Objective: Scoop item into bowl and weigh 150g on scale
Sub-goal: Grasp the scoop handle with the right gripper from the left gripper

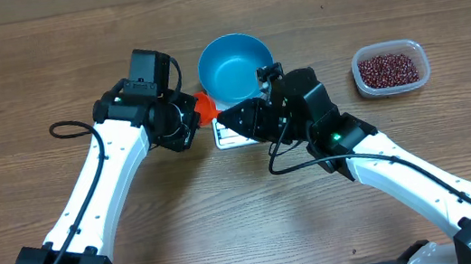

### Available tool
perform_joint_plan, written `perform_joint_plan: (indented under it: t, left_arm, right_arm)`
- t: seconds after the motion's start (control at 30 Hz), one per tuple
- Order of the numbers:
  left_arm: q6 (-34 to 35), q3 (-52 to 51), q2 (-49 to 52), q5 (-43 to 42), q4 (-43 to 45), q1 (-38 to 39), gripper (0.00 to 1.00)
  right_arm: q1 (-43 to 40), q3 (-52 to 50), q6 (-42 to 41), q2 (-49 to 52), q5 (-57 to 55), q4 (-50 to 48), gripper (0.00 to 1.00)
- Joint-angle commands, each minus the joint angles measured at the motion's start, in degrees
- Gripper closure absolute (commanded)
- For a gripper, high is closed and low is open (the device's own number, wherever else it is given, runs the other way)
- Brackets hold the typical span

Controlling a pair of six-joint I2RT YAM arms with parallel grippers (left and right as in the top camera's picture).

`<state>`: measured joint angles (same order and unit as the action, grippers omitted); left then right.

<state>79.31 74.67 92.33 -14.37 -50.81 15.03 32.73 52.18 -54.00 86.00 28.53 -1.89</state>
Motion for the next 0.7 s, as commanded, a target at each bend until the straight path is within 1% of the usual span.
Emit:
perform_joint_plan:
  t: [0.0, 0.33, 0.4, 0.47, 0.6, 0.67]
  left_arm:
    - [-0.9, 0.3, 0.2, -0.5, 0.3, 1.0, 0.96]
    - [-0.9, 0.3, 0.2, -0.5, 1.0, 2.0, 0.96]
    - [-0.9, 0.3, 0.2, -0.5, 1.6, 2.3, 0.96]
    - [-0.9, 0.3, 0.2, -0.5, 1.6, 2.3, 0.96]
    - [-0.9, 0.3, 0.2, -0.5, 1.6, 2.3, 0.95]
    - [-0.9, 0.3, 0.2, -0.5, 1.6, 2.3, 0.91]
  right_arm:
    - [0.3, 1.1, 0.0, 0.3, 0.5, -0.2, 0.82]
    - [0.3, 1.1, 0.0, 0.3, 0.5, -0.2, 0.83]
    - [0.3, 1.1, 0.0, 0.3, 0.5, -0.2, 0.87]
    - [0.3, 1.1, 0.0, 0.3, 0.5, -0.2, 0.96]
    - [0.3, 1.1, 0.0, 0.3, 0.4, -0.2, 0.96]
    - [0.3, 1.1, 0.0, 0.3, 0.4, -0.2, 0.96]
